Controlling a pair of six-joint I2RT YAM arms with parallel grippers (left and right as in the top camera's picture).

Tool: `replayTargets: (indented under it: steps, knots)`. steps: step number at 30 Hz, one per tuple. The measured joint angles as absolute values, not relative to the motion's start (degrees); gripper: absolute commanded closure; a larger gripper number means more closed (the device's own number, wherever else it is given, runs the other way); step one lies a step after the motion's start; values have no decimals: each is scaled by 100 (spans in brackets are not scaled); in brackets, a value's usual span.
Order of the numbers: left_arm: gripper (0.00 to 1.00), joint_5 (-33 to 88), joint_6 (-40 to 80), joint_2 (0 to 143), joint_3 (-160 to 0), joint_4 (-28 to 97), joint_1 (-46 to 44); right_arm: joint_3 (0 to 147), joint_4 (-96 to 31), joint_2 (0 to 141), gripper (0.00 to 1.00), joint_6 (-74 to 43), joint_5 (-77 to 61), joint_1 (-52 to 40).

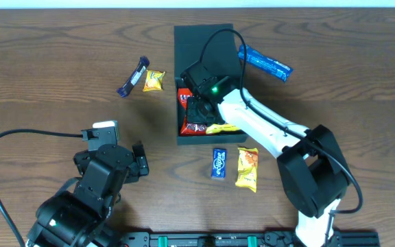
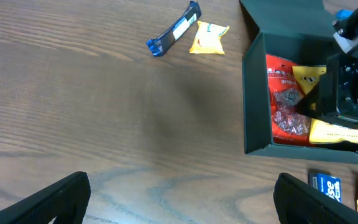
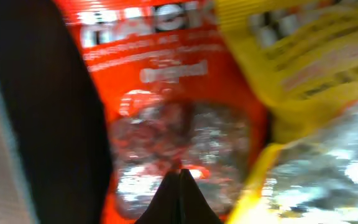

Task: Pack container
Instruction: 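Press the yellow bag down into the box with the right gripper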

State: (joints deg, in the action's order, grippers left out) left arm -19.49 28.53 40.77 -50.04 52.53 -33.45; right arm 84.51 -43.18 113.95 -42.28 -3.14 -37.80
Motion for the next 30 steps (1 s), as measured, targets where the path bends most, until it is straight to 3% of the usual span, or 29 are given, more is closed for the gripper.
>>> replayTargets:
  steps: [15, 30]
  knots:
    - [5, -1949, 2853, 4077, -5004, 5253, -3345, 8451, -3205, 11395, 98, -5216, -773, -3924]
    - [5, -1949, 2853, 4077, -5004, 5253, -3345, 8451, -2998, 11395, 98, -5474, -523, -3964]
